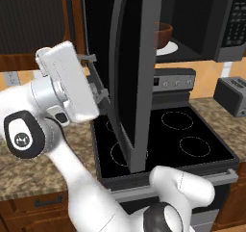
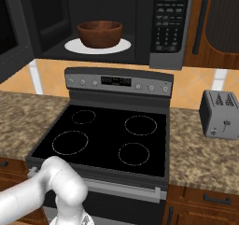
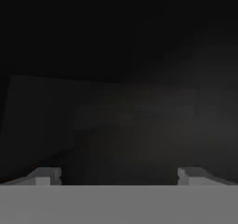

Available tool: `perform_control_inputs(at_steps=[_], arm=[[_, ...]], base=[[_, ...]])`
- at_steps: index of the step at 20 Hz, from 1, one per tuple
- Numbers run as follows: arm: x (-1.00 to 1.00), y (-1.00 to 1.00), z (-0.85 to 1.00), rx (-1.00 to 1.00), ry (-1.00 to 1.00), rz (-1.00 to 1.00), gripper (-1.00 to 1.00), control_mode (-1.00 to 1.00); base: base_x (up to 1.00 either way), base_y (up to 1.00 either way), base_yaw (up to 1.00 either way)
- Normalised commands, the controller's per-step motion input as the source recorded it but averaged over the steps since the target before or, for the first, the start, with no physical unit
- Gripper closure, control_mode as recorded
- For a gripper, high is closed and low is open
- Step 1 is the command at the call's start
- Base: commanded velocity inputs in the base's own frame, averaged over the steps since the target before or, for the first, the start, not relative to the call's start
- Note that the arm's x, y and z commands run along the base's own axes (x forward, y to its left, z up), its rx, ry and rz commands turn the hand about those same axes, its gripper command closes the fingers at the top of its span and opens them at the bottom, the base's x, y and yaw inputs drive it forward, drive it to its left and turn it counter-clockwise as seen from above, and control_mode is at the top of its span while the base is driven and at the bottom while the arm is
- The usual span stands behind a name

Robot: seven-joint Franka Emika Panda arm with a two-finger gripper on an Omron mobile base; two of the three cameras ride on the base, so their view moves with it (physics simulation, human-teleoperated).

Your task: Open the microwave, place the bowl with waffle inside the microwave, then close the microwave door and turn it on.

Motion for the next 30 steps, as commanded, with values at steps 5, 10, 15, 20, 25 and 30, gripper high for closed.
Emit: perform_control_inputs(at_steps=[5, 10, 15, 20, 25, 30], arm=[[-0.49, -1.00, 0.67, 0.57, -0.06, 0.10, -1.00, -1.00], [-0.20, -1.00, 0.43, 0.56, -0.02, 0.13, -1.00, -1.00], [0.09, -1.00, 0.02, 0.42, 0.05, 0.27, -1.00, -1.00], [0.31, -0.55, -0.24, 0.21, 0.18, 0.53, -1.00, -1.00], [0.58, -0.17, -0.28, 0.04, 0.08, 0.78, -1.00, -1.00], [0.95, -0.32, -0.76, 0.00, 0.09, 0.72, -1.00, -1.00]], base=[[0.00, 0.00, 0.00], [0.00, 0.00, 0.00], [0.00, 0.00, 0.00], [0.00, 0.00, 0.00], [0.00, 0.00, 0.00], [0.00, 0.00, 0.00]])
